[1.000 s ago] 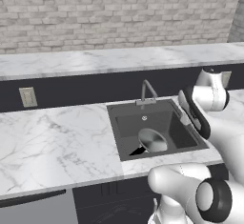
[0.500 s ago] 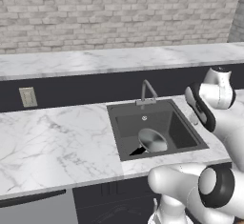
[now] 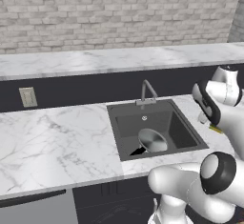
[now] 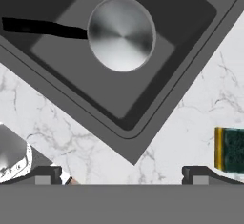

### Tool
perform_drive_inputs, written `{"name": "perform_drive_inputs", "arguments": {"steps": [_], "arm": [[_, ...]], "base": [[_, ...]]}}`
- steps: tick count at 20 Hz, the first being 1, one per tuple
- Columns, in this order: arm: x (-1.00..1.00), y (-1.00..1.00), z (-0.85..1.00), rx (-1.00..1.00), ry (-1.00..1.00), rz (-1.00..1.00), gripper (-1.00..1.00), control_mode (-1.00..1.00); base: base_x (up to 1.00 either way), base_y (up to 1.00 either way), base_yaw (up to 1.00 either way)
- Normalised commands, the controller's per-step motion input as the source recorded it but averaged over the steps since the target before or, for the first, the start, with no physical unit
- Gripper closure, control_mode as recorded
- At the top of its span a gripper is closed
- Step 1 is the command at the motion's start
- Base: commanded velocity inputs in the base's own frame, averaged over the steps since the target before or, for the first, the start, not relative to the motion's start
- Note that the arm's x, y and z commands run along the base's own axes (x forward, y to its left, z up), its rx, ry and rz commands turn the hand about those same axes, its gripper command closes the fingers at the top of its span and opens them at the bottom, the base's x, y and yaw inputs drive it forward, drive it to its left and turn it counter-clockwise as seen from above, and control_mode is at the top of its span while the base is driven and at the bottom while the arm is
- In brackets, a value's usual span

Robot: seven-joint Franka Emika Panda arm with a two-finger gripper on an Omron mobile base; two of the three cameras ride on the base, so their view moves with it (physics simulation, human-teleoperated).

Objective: Pick the pan and sponge and place them into the sink. Then turn on the water.

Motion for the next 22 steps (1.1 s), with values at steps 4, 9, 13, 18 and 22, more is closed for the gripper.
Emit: {"name": "perform_drive_inputs", "arguments": {"steps": [4,9,13,18,22], "arm": [[0.01,-0.28,-0.04,0.0,0.01,0.04,-1.0,-1.0],[0.01,-0.22,-0.06,0.0,0.02,0.0,-1.0,-1.0],[0.01,-0.13,-0.09,0.0,0.01,-0.02,-1.0,-1.0],[0.04,-0.12,-0.1,0.0,0.0,0.0,-1.0,-1.0],[0.03,-0.13,-0.13,0.0,0.0,0.0,-1.0,-1.0]], "base": [[0.0,0.0,0.0],[0.0,0.0,0.0],[0.0,0.0,0.0],[0.0,0.0,0.0],[0.0,0.0,0.0]]}}
